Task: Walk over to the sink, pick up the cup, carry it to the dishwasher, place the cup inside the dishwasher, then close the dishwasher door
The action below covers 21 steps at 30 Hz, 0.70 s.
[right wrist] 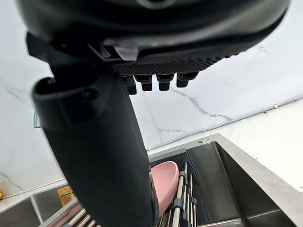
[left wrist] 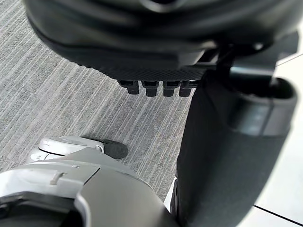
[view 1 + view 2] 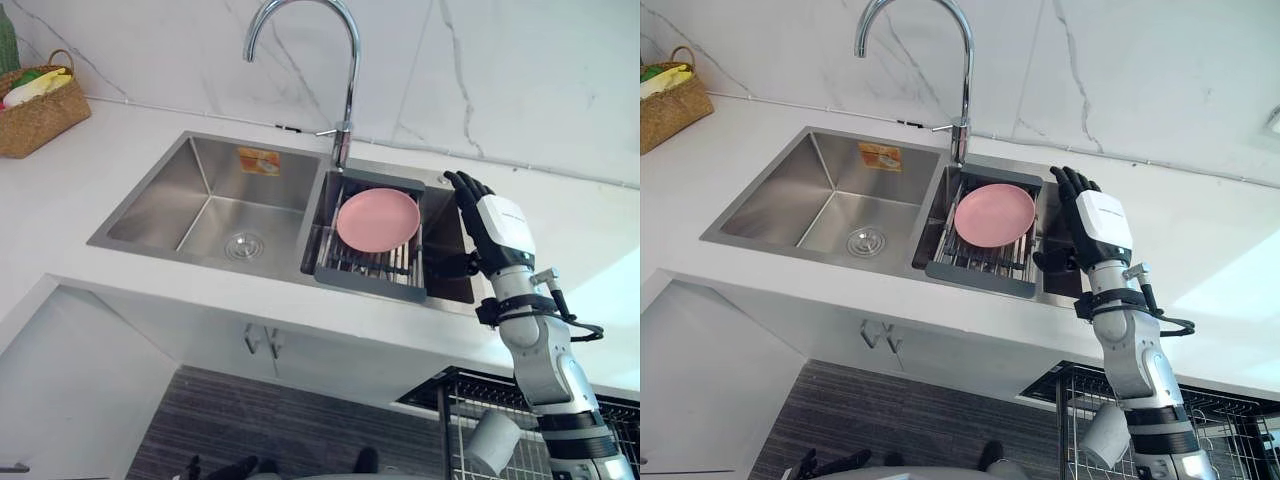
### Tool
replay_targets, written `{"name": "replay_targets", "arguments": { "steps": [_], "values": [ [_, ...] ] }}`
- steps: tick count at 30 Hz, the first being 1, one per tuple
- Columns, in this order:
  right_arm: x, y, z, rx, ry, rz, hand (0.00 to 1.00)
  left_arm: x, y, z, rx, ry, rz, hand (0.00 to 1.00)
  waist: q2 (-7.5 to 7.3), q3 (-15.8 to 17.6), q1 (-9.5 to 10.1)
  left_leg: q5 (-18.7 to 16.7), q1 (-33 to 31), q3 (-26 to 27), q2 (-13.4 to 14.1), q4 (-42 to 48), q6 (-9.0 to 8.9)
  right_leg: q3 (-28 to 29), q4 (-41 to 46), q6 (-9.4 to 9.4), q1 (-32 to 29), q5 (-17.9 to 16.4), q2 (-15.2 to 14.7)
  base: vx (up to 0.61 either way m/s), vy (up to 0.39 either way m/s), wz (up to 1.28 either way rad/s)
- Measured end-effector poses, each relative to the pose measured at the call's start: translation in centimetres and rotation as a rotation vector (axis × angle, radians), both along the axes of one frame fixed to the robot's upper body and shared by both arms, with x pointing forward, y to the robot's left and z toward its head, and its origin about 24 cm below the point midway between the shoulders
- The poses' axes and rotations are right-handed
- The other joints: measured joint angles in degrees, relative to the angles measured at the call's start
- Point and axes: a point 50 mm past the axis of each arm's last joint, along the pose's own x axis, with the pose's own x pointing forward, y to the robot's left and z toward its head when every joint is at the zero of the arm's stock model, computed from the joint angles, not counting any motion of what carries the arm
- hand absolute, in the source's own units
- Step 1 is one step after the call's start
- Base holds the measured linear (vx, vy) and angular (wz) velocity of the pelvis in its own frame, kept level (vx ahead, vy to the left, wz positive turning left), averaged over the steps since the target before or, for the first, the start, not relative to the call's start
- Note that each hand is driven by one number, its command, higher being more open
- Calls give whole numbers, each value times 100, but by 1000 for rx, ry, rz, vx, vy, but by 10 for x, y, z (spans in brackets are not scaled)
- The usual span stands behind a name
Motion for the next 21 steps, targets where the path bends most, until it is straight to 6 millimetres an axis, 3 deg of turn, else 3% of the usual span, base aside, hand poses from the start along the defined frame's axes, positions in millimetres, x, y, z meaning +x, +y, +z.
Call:
{"name": "replay_targets", "arguments": {
  "steps": [7,11,21],
  "values": [
    [-1,11,-5,-55,-50,26,100,-1,0,-1,1,6,-1,100,7,-25,26,2,-9,-24,-1,2,6,-26,0,0,0,0,-1,0,0,0],
    [4,14,-20,-65,-28,20,100,-3,0,-1,1,12,-1,100,11,-130,41,15,-43,-97,-6,15,22,-92,-1,1,10,0,-8,-2,12,7],
    [23,22,-31,-129,26,20,100,-1,0,-1,1,10,-3,100,16,-135,168,46,-122,-298,-21,41,17,-274,-4,-2,47,-4,-26,-11,13,9]
  ]
}}
